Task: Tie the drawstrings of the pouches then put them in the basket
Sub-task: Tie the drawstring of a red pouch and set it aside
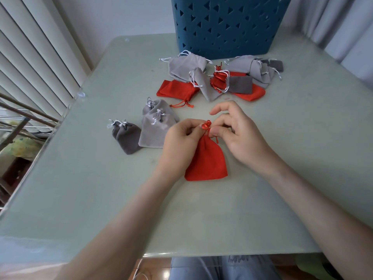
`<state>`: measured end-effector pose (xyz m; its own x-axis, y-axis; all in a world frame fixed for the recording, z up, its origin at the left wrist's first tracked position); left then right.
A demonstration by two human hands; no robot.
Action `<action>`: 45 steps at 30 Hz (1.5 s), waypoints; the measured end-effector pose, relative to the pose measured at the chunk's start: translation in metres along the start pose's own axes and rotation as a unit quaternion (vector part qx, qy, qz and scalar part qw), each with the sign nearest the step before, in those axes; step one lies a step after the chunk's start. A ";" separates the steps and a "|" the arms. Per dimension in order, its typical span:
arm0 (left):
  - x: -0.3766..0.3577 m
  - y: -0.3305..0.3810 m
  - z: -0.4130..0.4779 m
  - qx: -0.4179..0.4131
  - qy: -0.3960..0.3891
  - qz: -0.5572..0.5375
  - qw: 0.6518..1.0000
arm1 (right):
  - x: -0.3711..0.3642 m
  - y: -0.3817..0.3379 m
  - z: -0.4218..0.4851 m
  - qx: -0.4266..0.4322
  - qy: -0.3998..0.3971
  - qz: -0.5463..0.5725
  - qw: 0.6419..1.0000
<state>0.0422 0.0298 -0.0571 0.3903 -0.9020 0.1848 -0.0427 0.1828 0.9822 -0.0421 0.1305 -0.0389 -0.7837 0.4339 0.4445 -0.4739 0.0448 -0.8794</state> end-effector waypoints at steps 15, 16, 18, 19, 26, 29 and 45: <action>-0.008 0.011 -0.007 -0.045 -0.045 0.149 0.987 | 0.004 0.004 -0.004 -0.057 0.029 -0.024 0.998; -0.008 0.011 -0.008 -0.042 -0.039 0.146 0.988 | 0.003 0.002 -0.005 -0.054 0.026 -0.038 0.997; -0.006 0.011 -0.008 -0.041 -0.021 0.128 0.991 | 0.002 0.000 -0.005 -0.040 0.024 -0.049 0.998; -0.005 0.011 -0.008 -0.039 -0.016 0.115 0.993 | 0.001 -0.001 -0.005 -0.034 0.026 -0.050 0.998; -0.003 0.006 -0.003 -0.034 -0.016 -0.046 0.998 | 0.001 -0.004 -0.004 -0.001 0.033 -0.031 0.999; -0.005 0.005 -0.002 -0.012 -0.032 -0.097 0.995 | 0.001 -0.005 -0.004 0.017 0.045 -0.065 0.997; -0.004 0.005 0.001 -0.031 0.004 -0.076 0.997 | -0.006 0.006 -0.004 -0.110 -0.004 0.189 0.976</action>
<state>0.0398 0.0343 -0.0527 0.3961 -0.9176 0.0326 0.0745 0.0676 0.9949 -0.0387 0.1322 -0.0476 -0.8896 0.4496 0.0809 -0.0524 0.0755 -0.9958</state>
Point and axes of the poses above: each hand's wrist, its own z-axis towards the middle knuckle, its own x-axis out of the back of the hand, y = z × x, the point moved 4 cm from there along z, towards the middle knuckle, and after that the axes turned 15 degrees about -y, right-handed, at the moved point
